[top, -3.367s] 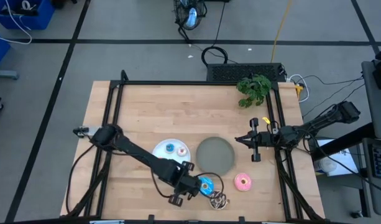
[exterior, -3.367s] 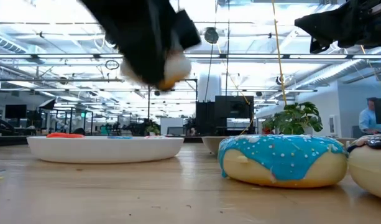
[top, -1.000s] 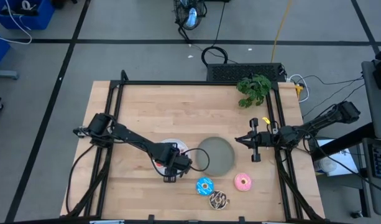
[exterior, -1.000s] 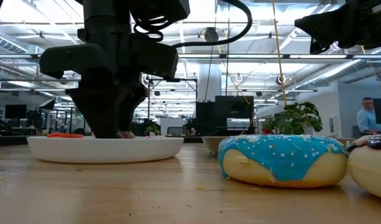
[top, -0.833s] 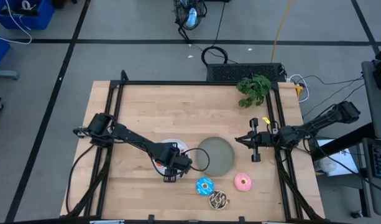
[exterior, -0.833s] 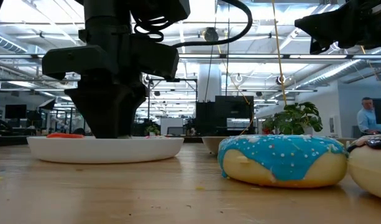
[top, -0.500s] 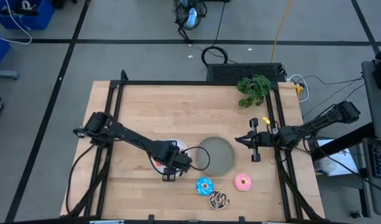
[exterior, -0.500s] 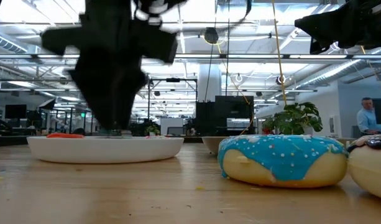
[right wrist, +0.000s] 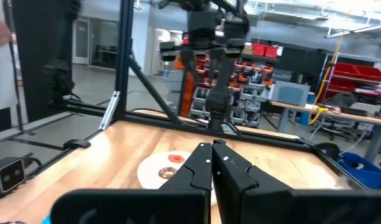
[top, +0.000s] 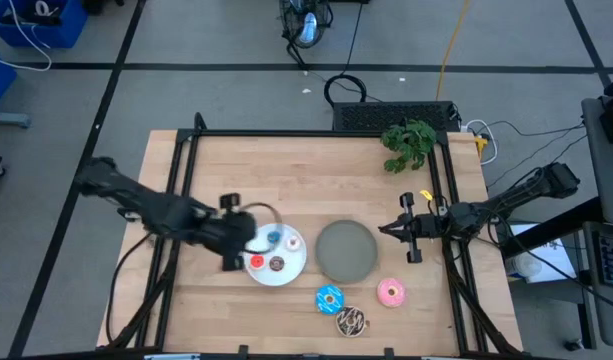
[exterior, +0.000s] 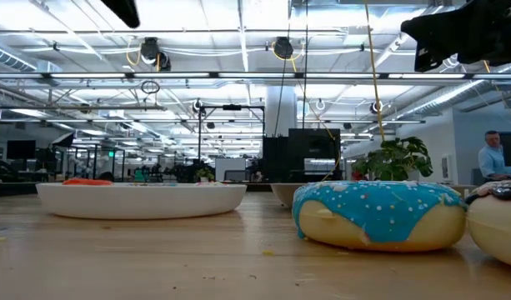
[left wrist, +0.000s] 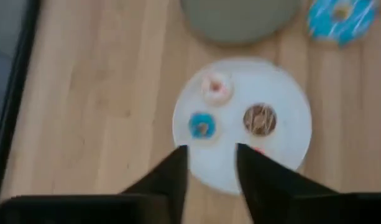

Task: Pick & Place donuts
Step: Put the large pink donut on the gray plate

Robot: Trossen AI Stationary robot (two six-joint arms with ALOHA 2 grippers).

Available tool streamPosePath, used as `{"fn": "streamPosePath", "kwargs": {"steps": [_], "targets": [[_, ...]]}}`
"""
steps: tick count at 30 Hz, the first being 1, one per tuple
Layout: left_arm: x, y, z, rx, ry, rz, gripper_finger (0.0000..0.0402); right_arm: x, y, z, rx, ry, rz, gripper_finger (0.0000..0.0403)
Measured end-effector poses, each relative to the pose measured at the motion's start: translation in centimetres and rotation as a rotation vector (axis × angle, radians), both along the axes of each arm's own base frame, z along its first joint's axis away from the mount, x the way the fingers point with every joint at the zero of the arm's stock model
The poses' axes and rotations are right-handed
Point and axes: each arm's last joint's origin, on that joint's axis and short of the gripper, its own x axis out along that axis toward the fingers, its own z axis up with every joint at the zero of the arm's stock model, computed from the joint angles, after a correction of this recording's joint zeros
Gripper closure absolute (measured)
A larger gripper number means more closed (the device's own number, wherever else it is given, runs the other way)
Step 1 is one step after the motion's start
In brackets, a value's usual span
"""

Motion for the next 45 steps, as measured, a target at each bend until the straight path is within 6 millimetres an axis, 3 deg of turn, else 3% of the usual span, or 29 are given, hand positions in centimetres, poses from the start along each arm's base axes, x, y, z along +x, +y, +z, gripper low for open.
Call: {"fn": "streamPosePath", "kwargs": {"steps": [3,5,9,14,17,26,33,40,45], "targets": [[-2.8,0.8,-1.8,-0.043,-0.177,-0.021,0.0359,0.0,0.0,0.0,-0.001,0.000,0.004,0.0403],[-4.1,1.3,-3.8,-0.097,-0.320,-0.071,0.0389,0.0,0.0,0.0,-0.002,0.000,0.004,0.0403],[-5.8,2.4,-7.8,-0.128,-0.571,-0.181,0.0397,0.0,0.0,0.0,-0.013,-0.002,0.002,0.0403],[-7.5,4.6,-12.1,-0.099,-0.685,-0.141,0.0398,0.0,0.0,0.1,-0.063,-0.013,-0.008,0.0403],[-8.2,5.6,-13.6,-0.057,-0.754,-0.143,0.0397,0.0,0.0,0.0,-0.094,-0.010,-0.011,0.0403],[-10.5,6.5,-15.1,0.076,-0.836,-0.305,0.0399,0.1,0.0,-0.4,-0.155,0.022,-0.017,0.0403],[-12.0,7.4,-14.6,0.122,-0.880,-0.351,0.0399,0.1,0.0,-0.1,-0.205,-0.014,-0.029,0.0403],[-12.4,8.0,-16.7,0.168,-0.912,-0.386,0.0398,0.0,0.0,0.2,-0.212,-0.041,-0.034,0.0403],[-12.3,8.2,-16.4,0.109,-0.948,-0.391,0.0390,0.0,0.0,0.2,-0.189,-0.039,-0.032,0.0403]]}}
